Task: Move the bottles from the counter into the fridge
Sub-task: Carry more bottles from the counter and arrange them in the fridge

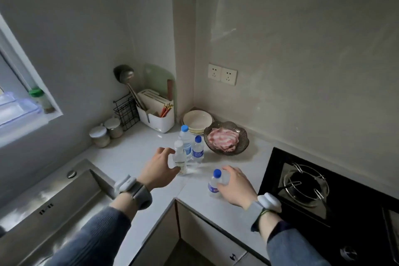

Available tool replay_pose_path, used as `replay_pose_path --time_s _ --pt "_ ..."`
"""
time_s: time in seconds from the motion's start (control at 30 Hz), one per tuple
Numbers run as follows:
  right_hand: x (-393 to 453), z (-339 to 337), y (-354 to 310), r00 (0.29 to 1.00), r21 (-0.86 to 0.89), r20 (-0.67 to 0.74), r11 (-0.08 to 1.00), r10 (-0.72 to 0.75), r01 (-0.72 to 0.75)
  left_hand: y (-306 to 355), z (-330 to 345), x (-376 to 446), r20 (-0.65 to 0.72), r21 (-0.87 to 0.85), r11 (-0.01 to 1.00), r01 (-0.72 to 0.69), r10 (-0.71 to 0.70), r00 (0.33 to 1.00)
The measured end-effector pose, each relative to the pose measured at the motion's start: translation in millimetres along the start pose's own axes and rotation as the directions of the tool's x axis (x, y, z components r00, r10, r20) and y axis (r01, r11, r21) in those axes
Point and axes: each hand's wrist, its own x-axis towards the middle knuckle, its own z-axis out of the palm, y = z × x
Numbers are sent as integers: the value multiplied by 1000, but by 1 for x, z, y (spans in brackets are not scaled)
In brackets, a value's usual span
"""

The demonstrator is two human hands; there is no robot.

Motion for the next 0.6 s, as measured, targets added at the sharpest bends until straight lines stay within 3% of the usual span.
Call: replay_pose_path --time_s 0.13,0.33,0.6 --pt "40 17 -4 993 -80 40 991 110 -106 -7 -1 70 68 92 994 -62 55 996" --pt "74 33 -9 979 -165 111 975 171 -152 -25 20 119 224 174 976 -132 91 970" --pt "94 61 -2 972 -148 113 971 206 -189 -34 34 123 116 91 976 -197 186 976"
